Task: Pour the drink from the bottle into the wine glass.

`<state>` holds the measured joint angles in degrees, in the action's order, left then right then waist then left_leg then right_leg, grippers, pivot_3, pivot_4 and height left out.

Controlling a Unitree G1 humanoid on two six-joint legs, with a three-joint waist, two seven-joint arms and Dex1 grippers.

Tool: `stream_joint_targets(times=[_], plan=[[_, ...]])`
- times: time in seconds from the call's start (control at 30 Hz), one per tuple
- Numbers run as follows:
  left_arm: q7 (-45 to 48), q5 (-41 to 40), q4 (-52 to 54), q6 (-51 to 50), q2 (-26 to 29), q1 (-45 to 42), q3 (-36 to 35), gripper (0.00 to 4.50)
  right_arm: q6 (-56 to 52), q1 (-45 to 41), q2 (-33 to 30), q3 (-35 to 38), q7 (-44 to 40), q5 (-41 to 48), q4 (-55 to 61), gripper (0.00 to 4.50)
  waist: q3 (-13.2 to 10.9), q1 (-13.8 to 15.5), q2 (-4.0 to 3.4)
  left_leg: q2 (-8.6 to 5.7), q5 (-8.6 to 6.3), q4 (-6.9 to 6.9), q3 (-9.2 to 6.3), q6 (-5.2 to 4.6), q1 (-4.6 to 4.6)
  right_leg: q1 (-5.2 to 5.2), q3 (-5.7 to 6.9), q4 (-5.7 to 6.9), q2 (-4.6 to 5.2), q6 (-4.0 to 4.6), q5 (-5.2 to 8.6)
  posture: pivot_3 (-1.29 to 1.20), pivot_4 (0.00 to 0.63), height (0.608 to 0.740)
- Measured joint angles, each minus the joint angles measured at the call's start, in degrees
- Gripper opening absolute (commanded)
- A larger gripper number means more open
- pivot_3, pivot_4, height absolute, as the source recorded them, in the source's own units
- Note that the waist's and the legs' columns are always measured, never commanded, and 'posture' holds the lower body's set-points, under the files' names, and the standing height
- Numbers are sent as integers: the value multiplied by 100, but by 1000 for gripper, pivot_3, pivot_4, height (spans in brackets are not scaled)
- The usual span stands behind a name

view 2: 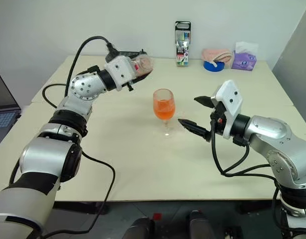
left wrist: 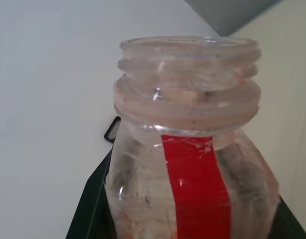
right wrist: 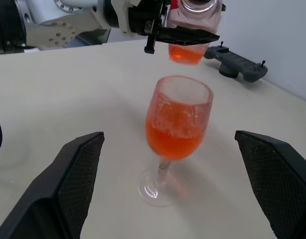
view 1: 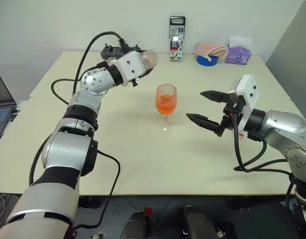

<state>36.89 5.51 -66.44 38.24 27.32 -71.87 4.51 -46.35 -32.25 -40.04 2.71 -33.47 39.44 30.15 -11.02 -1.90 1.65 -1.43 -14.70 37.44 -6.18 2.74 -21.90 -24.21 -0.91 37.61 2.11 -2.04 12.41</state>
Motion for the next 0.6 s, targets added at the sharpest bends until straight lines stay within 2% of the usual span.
stream_joint_targets(times=[0.1,0.27,0.43,0.6], plan=[[-27,-999,616,-1083,-126,450,-857,1641,71,-74,88,-149,-96,-12,-93,4500,1,-9,-1,3,-6,19,-4,-9,2,0,2,16,-2,0,0,0,150,740],[-843,-1822,1260,-2453,-189,1216,-1813,1639,87,-304,93,-247,-308,-34,-177,4500,1,-13,-2,2,-9,40,-6,-13,3,0,-2,31,-3,0,0,0,150,740],[-1347,-2184,1530,-3101,-362,1874,-2240,1638,168,-597,84,-552,-530,-218,-167,4500,2,18,0,-1,-9,44,-13,-12,-3,1,6,27,0,1,0,0,150,740],[-1367,-2159,1893,-3168,-387,2471,-2210,1638,200,-826,131,-842,-664,-380,-164,4500,2,25,0,-1,-10,44,-13,-11,-2,1,6,26,2,1,0,0,150,740]])
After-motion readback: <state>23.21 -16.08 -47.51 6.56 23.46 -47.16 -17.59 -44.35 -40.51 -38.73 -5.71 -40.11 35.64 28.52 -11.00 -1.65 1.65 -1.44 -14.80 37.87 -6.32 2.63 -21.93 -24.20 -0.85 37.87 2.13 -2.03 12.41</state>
